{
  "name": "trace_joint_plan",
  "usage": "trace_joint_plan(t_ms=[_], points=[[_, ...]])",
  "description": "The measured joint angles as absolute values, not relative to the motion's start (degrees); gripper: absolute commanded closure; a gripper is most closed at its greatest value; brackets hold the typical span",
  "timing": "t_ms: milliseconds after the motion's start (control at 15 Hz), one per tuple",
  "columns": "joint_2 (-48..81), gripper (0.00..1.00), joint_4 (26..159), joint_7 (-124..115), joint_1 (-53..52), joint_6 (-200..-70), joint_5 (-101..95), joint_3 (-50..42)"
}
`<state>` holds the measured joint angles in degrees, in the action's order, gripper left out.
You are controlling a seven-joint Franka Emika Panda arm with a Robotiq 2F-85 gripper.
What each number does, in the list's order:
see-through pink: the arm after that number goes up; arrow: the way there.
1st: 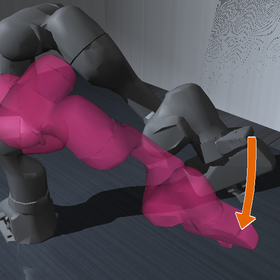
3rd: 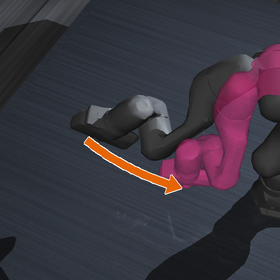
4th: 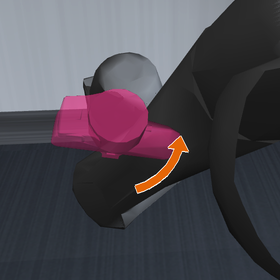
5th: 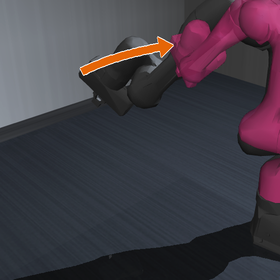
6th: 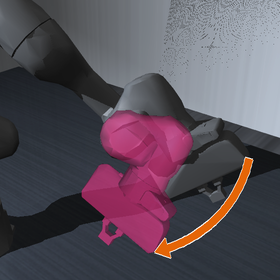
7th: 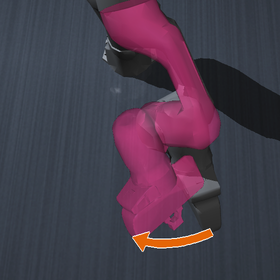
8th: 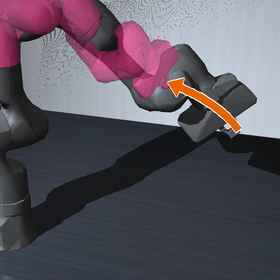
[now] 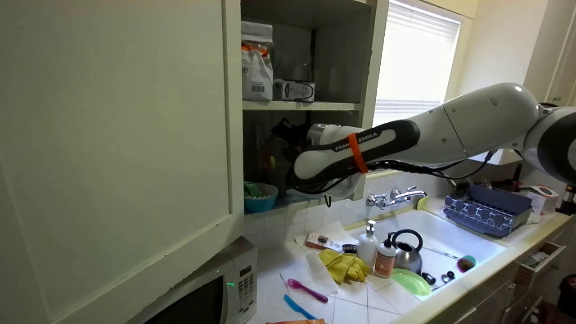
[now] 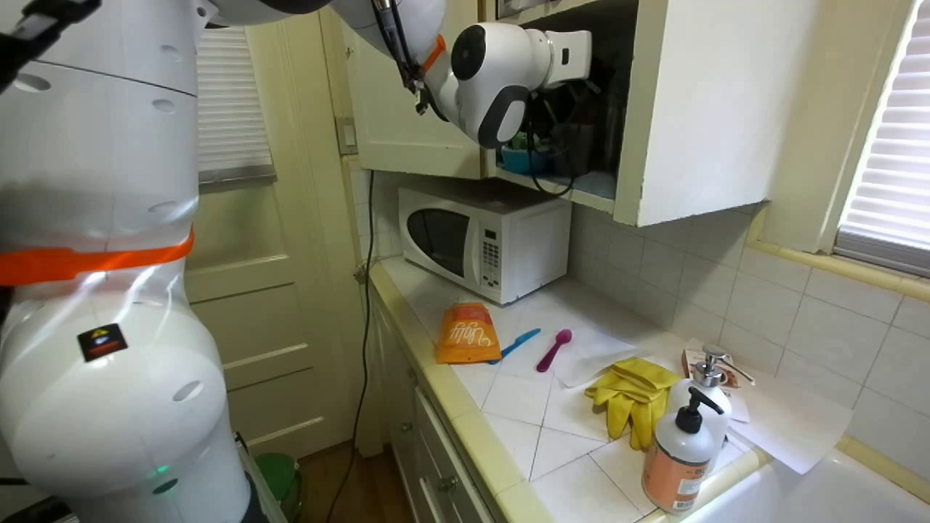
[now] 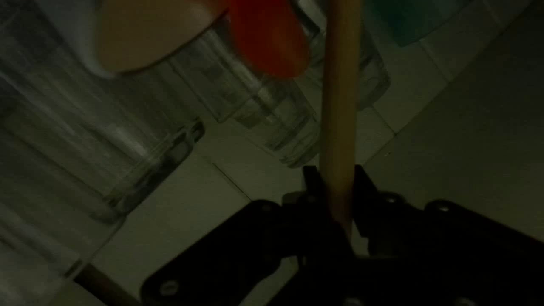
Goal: Take the wooden spoon out of the open upper cabinet and put it on the countertop.
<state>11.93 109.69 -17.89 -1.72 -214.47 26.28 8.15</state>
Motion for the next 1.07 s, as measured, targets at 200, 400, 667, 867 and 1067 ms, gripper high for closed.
trace_joint_plan(t_ms=[200,400,667,867,1067], points=[[11.8,0.95,109.7,-20.7,-0.9,-214.5,26.5,8.2],[11.6,0.95,109.8,-25.2,-0.1,-214.7,26.6,8.2],[11.1,0.95,110.1,-32.3,1.1,-214.7,26.9,8.4],[10.4,0.95,111.0,-38.1,2.2,-214.7,26.9,8.6],[9.7,0.95,112.3,-43.9,3.3,-214.7,26.4,8.9]])
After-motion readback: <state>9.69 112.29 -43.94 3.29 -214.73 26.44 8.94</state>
